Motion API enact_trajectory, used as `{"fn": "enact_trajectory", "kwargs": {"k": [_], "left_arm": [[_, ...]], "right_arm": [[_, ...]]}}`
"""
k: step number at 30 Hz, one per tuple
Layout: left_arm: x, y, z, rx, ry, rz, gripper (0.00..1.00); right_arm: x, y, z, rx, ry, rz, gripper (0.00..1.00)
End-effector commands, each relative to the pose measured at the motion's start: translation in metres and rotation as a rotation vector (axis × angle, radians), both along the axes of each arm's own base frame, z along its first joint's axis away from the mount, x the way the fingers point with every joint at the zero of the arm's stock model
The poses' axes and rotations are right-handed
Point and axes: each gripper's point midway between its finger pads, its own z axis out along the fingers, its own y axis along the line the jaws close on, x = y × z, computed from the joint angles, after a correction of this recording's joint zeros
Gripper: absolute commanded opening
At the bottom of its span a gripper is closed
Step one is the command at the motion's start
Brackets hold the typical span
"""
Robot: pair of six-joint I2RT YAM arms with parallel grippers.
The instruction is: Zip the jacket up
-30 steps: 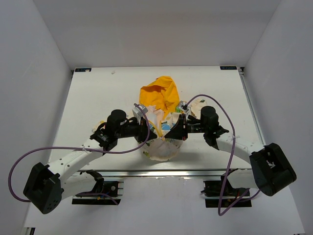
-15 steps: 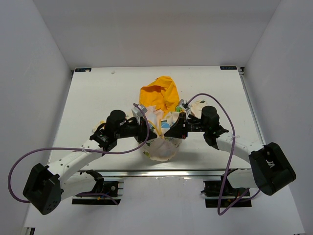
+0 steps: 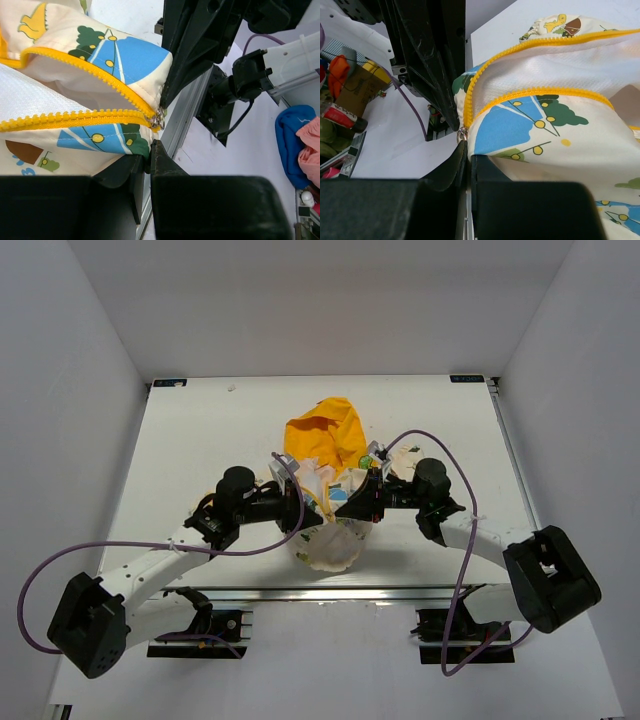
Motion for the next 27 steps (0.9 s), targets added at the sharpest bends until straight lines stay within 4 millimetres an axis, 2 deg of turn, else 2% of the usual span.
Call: {"fn": "enact_trajectory", "kwargs": {"k": [1,13,20,25,26,27], "left_arm": [[-0.016,-0.007,0.009,-0.052,0.004,-0.096,0.0],[-0.029,-0.007,-0.01,-0.019,0.087,-0.154,0.0],[-0.035,-0.01,-0.032,-0.009,0.167,-0.203,0.0],[-0.04,-0.011,-0.035,-0.026,0.193,-0.224,0.0],[-0.039,-0.011,-0.036,-0.024,0.198,-0.219,0.0],[-0.038,-0.011,-0.038,-0.019,0.212,-0.202,0.0]], "right_arm": [[0.001,0.004,0.02,0.072,-0.092,0.025,0.0],[0.014,0.003,0.021,0.065,-0.082,-0.018,0.0],[0.024,0.006,0.024,0.069,-0.07,-0.057,0.0],[0.032,0.005,0.009,0.011,-0.026,-0.107,0.0],[0.033,0.004,0.005,-0.005,-0.024,-0.113,0.02],[0.032,0.002,-0.008,-0.053,0.032,-0.126,0.12]]}}
